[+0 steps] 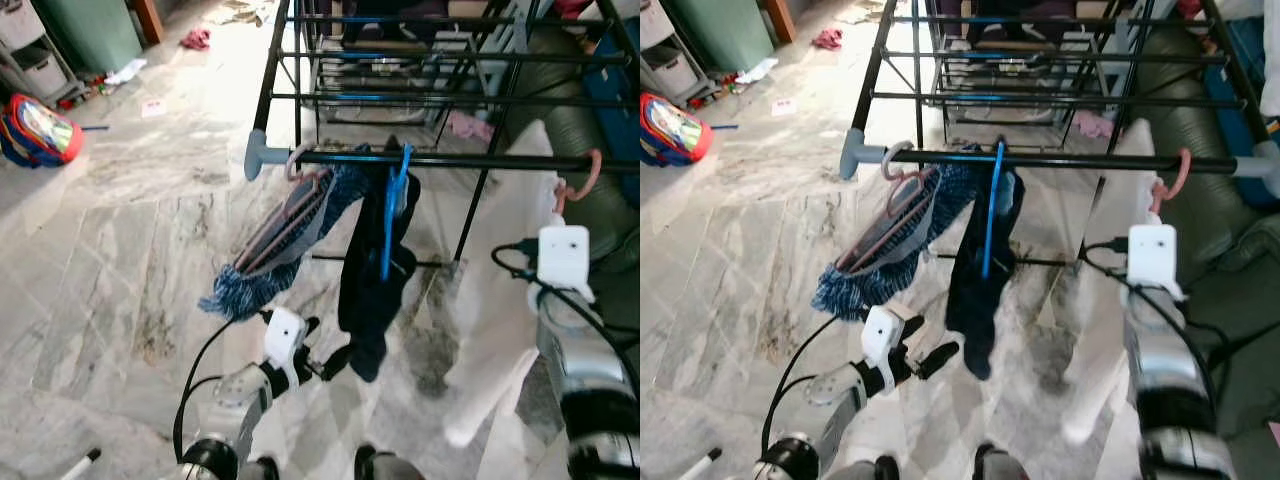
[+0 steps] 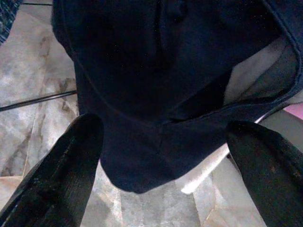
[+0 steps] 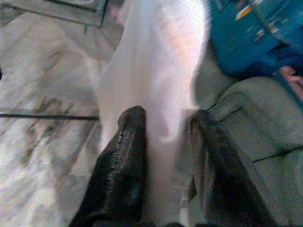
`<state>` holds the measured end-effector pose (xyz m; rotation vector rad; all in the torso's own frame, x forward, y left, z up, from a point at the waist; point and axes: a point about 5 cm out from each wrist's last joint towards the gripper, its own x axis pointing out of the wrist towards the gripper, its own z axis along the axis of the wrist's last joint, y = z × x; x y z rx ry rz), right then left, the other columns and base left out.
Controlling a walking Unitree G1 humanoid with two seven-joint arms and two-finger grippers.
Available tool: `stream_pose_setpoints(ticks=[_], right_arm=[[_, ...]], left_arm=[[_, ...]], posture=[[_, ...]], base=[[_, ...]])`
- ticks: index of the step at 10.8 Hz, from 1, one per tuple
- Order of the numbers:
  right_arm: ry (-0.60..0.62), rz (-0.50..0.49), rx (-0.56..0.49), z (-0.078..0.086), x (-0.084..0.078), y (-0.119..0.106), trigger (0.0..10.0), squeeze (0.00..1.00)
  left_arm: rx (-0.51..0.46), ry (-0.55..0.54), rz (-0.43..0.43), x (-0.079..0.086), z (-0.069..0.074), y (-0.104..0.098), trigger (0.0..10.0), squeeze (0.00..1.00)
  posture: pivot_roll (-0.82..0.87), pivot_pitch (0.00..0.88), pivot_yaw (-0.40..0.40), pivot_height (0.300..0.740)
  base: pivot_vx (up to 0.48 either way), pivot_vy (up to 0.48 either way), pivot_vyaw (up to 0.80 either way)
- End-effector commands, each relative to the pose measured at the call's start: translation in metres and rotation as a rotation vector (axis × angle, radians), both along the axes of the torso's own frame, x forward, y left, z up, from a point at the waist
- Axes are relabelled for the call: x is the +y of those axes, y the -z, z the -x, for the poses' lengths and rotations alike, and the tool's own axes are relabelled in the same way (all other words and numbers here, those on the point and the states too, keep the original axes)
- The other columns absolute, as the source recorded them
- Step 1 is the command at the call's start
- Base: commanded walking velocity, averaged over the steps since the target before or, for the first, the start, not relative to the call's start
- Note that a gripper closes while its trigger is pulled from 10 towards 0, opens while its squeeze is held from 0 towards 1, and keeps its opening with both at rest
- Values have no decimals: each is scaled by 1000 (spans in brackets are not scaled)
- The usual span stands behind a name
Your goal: Hang hanger
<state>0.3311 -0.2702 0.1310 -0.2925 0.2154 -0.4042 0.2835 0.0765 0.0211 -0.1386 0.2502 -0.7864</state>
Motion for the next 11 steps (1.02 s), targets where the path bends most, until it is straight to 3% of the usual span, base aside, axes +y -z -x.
stream_pose_setpoints(ticks=[1,6,11], right_arm=[[-5,30,-41,3,3,-6,10000,1000],[1,101,-120,19,14,-15,10000,1000],[-55,197,-196,43,39,-17,10000,1000]], left_arm=[[15,5,-15,0,4,5,10000,0],[12,18,-23,-1,4,4,10000,0],[-1,0,-55,4,1,3,10000,0]], posture=[[-100,207,24,740],[-105,208,29,740],[-103,204,25,740]], base=[[0,0,0],[0,0,0],[0,0,0]])
